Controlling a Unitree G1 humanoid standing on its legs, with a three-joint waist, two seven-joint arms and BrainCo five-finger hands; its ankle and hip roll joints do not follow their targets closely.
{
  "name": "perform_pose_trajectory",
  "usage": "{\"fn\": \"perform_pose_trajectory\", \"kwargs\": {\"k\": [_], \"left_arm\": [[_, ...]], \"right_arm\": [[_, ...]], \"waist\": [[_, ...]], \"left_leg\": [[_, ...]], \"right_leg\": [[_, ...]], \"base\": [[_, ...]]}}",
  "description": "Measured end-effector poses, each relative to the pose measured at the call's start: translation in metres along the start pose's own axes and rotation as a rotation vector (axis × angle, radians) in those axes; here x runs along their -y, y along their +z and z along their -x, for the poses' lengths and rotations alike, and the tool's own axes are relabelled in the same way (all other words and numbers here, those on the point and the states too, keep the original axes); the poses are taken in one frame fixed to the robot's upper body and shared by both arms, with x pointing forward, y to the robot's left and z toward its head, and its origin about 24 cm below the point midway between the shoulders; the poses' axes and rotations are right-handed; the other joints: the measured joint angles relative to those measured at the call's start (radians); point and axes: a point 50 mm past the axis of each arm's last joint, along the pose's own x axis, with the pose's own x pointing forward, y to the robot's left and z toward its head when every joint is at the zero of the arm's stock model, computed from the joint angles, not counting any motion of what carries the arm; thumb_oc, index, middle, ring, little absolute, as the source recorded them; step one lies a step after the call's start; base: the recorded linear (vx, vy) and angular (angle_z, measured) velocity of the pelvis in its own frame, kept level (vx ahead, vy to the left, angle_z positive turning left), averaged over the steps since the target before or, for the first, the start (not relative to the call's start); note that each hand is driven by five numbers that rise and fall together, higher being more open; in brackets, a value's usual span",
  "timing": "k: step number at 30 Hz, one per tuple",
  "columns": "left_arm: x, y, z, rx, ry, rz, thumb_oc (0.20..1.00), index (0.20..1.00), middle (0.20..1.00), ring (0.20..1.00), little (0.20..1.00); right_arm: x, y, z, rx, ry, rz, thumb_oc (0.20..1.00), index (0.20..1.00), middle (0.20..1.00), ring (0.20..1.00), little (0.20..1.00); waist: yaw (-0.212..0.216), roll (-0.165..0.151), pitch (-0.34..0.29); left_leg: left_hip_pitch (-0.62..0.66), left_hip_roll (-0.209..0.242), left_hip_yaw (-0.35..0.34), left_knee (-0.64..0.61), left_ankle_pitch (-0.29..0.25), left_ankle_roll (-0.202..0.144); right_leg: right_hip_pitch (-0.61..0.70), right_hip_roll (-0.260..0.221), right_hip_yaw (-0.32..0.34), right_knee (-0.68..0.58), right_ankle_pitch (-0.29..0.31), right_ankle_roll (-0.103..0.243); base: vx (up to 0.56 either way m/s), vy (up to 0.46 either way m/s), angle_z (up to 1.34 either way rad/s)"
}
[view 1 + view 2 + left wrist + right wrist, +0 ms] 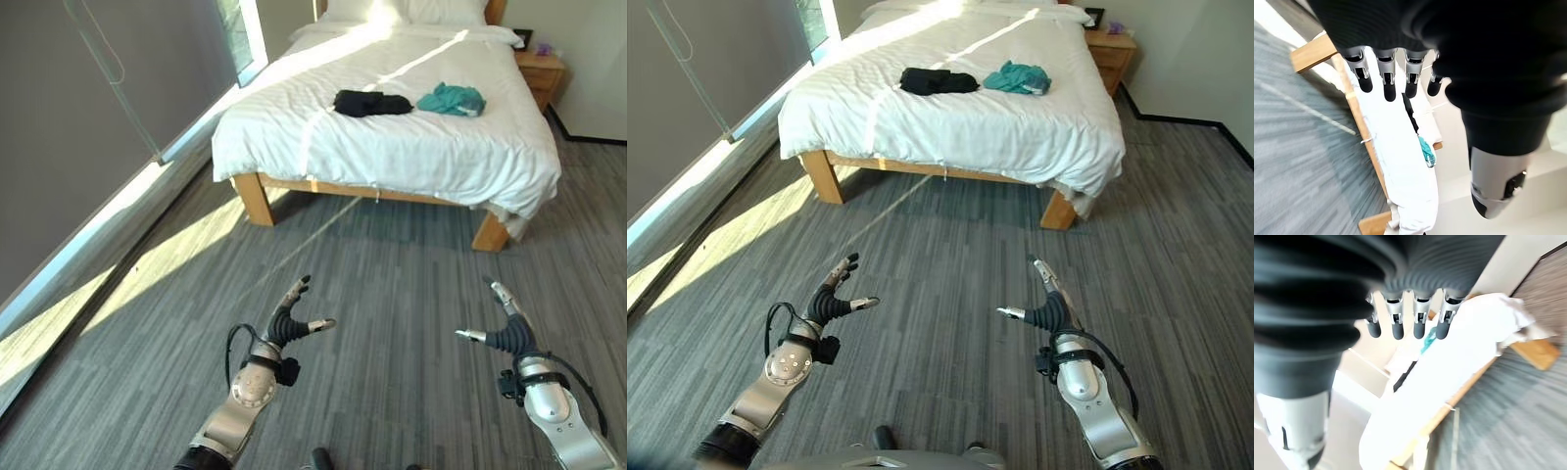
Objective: Pick up bed clothes into laundry basket.
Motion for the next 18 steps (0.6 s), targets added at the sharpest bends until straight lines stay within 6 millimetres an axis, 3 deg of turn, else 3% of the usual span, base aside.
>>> {"fn": "perform_pose_trajectory", "kwargs": {"k": [7,12,13,14,15,16,17,18], "left_arm": [[0.003,0.002,0.001,0.014,-0.012,-0.005,1.0,1.0,1.0,1.0,1.0],[0.003,0.001,0.001,0.002,-0.017,0.031,1.0,1.0,1.0,1.0,1.0],[0.003,0.002,-0.001,0.007,-0.019,0.03,1.0,1.0,1.0,1.0,1.0],[0.003,0.003,-0.002,0.011,-0.021,0.029,1.0,1.0,1.0,1.0,1.0],[0.003,0.002,-0.002,0.007,-0.018,0.034,1.0,1.0,1.0,1.0,1.0],[0.002,0.003,-0.01,0.004,-0.025,0.034,1.0,1.0,1.0,1.0,1.0],[0.002,0.002,-0.013,-0.004,-0.027,0.04,1.0,1.0,1.0,1.0,1.0],[0.004,0.0,-0.014,-0.015,-0.021,0.056,1.0,1.0,1.0,1.0,1.0]], "right_arm": [[-0.005,0.008,0.001,0.029,0.035,-0.021,1.0,1.0,1.0,1.0,1.0],[-0.015,0.0,0.005,-0.009,0.098,-0.022,1.0,1.0,1.0,1.0,1.0],[-0.017,-0.002,0.006,-0.02,0.112,-0.023,1.0,1.0,1.0,1.0,1.0],[-0.019,-0.001,0.008,-0.022,0.118,-0.029,1.0,1.0,1.0,1.0,1.0],[-0.022,0.0,0.006,-0.012,0.135,-0.033,1.0,1.0,1.0,1.0,1.0],[-0.028,0.001,0.006,-0.018,0.134,-0.058,1.0,1.0,1.0,1.0,1.0],[-0.028,0.001,0.005,-0.016,0.135,-0.059,1.0,1.0,1.0,1.0,1.0],[-0.029,0.002,0.004,-0.014,0.136,-0.059,1.0,1.0,1.0,1.0,1.0]], "waist": [[-0.007,-0.02,0.012],[-0.052,-0.021,0.02],[-0.053,-0.021,0.035],[-0.052,-0.034,0.044],[-0.041,-0.035,0.061],[-0.039,-0.076,0.097],[-0.03,-0.081,0.114],[-0.011,-0.088,0.126]], "left_leg": [[0.006,0.003,0.001,0.0,-0.001,-0.001],[0.017,0.011,0.024,0.001,-0.005,-0.008],[0.014,0.021,0.033,0.036,-0.014,-0.022],[0.004,0.031,0.031,0.08,-0.026,-0.036],[-0.022,0.065,0.012,0.18,-0.05,-0.069],[-0.122,0.111,-0.001,0.417,-0.054,-0.098],[-0.176,0.155,-0.022,0.548,-0.043,-0.105],[-0.212,0.172,-0.042,0.647,-0.002,-0.125]], "right_leg": [[-0.001,0.005,0.035,-0.004,-0.005,0.001],[-0.007,0.011,0.07,0.004,-0.011,0.0],[-0.005,0.012,0.089,0.011,-0.031,-0.013],[-0.002,0.012,0.106,0.006,-0.029,-0.017],[-0.008,0.038,0.12,0.034,-0.044,-0.045],[-0.017,0.037,0.147,0.081,-0.063,-0.073],[-0.032,0.03,0.167,0.11,-0.07,-0.095],[-0.037,0.036,0.187,0.133,-0.085,-0.095]], "base": [[0.03,-0.037,-0.07],[0.07,-0.16,-0.15],[0.14,-0.308,-0.19],[0.16,-0.33,-0.45],[0.17,-0.323,-0.37],[0.23,-0.223,-0.37],[0.29,-0.097,-0.35],[0.37,0.018,-0.73]]}}
